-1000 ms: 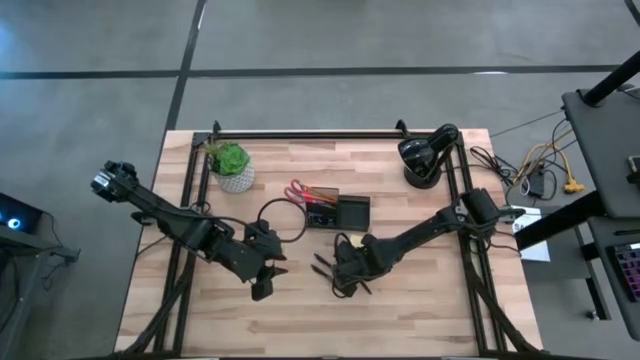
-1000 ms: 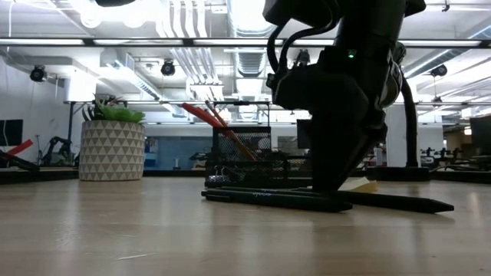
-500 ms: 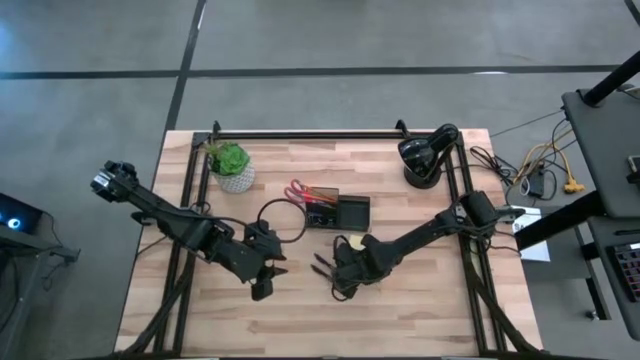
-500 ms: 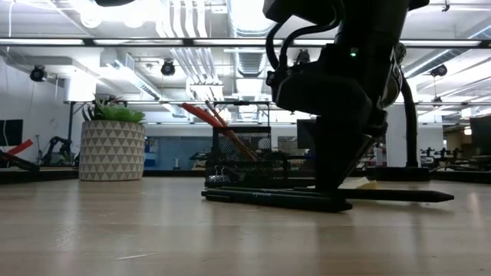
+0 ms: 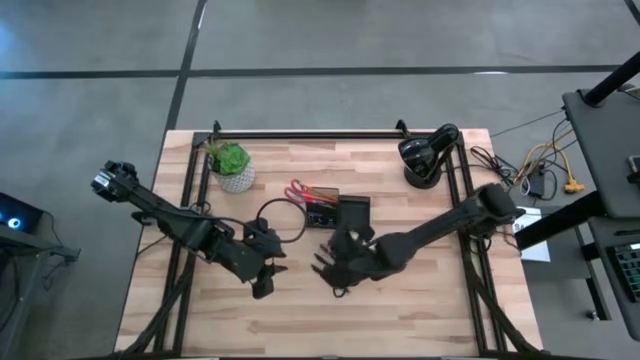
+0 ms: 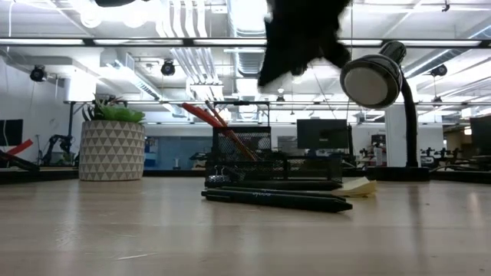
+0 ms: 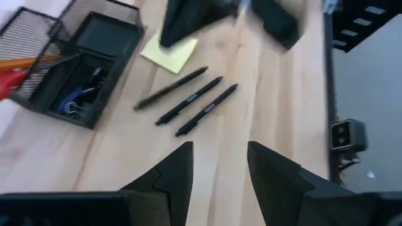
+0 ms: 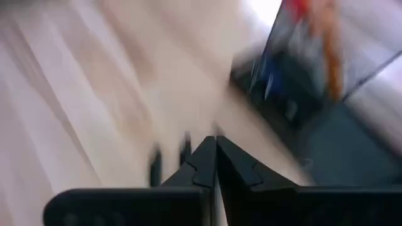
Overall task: Pick and place office supplies into organizer
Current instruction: Put the right black pen into the black desk organizer
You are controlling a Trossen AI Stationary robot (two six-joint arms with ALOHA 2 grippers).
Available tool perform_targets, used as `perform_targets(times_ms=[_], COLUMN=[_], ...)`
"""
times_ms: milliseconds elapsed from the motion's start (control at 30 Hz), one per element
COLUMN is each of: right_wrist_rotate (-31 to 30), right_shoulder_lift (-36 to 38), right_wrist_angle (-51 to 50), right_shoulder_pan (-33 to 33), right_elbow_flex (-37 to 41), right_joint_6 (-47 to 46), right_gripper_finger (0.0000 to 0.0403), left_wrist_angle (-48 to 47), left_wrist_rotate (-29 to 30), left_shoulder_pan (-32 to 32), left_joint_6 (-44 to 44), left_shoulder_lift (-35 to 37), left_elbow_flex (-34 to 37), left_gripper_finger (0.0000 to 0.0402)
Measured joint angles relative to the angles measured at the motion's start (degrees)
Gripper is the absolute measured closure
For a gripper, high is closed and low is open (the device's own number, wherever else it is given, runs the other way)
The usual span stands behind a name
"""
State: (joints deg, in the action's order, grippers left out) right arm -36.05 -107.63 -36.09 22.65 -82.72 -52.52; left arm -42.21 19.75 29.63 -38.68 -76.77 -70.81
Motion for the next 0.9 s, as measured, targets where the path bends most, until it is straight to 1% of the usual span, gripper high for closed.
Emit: perform_targets(times_ms=[100,167,200,233,333,367,400,467,533,600,700,767,833,900], right_wrist_rotate=[-6.46,-7.32,-6.08,-2.7,12.46,15.63,17.35,19.3,22.85,25.22,25.75,27.41,28.48,28.5], right_shoulder_lift=[3.4,4.9,5.46,5.95,5.95,5.25,4.62,2.89,1.07,-1.3,-5.35,-7.38,-8.99,-10.65], right_wrist_angle=[2.2,3.08,2.98,2.98,0.86,0.05,-0.49,-1.27,-1.12,-1.27,-1.75,-1.83,-2.08,-3.11], right_shoulder_pan=[-0.41,-1.75,-2.82,-4.31,-9.09,-10.27,-11.18,-12.3,-13.21,-13.51,-13.51,-13.44,-13.42,-13.44], right_elbow_flex=[0.33,0.48,0.55,0.55,1.16,1.63,2.24,3.07,3.06,2.92,2.51,1.69,1.15,0.71], right_joint_6=[2.14,4.33,5.21,6.16,5.64,4.6,3.58,1.92,0.5,0.12,0.01,-0.01,-0.24,-1.35], right_gripper_finger=[0.0399,0.0399,0.0398,0.0397,0.0396,0.0396,0.0395,0.0388,0.037,0.0341,0.0288,0.0256,0.0231,0.0217], left_wrist_angle=[-0.86,-0.81,-0.84,-0.84,-1.01,-0.91,-0.91,-0.98,-1.32,-1.34,-1.41,-1.89,-2.19,-2.49], left_wrist_rotate=[1.46,1.74,1.77,1.79,2.63,3.16,3.53,4.08,4.3,4.37,4.29,4.23,4.28,4.3], left_shoulder_pan=[0.02,0.0,0.0,0.0,0.0,0.0,-0.03,-0.39,-0.81,-0.96,-0.9,-0.86,-0.9,-0.92], left_joint_6=[-0.02,-0.04,-0.01,0.01,1.7,2.54,3.15,3.43,2.99,1.9,1.44,0.46,-0.47,-1.21], left_shoulder_lift=[0.02,0.04,0.04,0.07,0.07,0.07,0.08,0.13,0.16,0.55,1.16,1.53,1.95,2.51], left_elbow_flex=[0.11,0.13,0.13,0.15,0.39,0.39,0.39,0.39,0.4,0.46,0.46,0.46,0.46,0.46], left_gripper_finger=[0.0268,0.0268,0.0268,0.0268,0.0268,0.0268,0.0268,0.0268,0.0268,0.0268,0.0268,0.0268,0.0268,0.0268])
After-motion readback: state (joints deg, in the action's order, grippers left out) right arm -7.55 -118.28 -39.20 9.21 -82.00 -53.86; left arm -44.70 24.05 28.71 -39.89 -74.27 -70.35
